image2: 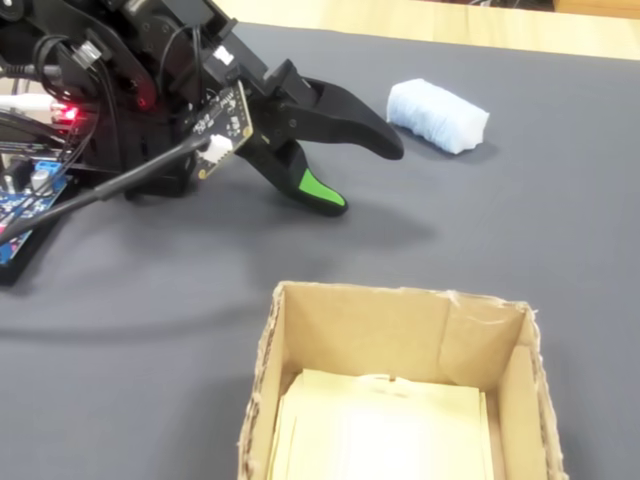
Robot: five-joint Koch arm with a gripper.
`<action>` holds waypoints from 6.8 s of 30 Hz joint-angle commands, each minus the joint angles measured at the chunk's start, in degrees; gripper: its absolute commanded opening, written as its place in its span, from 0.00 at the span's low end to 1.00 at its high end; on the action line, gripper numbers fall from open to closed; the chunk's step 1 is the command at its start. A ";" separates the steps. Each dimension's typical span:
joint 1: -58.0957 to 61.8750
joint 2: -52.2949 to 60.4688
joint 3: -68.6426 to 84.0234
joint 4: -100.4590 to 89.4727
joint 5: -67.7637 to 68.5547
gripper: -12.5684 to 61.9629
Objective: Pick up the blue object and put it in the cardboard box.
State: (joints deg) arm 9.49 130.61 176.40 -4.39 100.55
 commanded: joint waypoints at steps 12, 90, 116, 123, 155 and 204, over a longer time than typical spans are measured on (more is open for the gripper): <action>0.09 5.10 2.29 2.55 1.49 0.63; -12.48 5.10 -3.87 7.73 30.15 0.63; -28.21 -19.07 -50.27 46.58 25.84 0.62; -31.55 -28.48 -58.62 51.33 18.11 0.62; -35.07 -47.72 -62.14 35.51 3.96 0.27; 17.93 0.53 -17.75 -13.97 -19.95 0.27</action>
State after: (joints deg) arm 28.39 129.90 161.81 -13.71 80.42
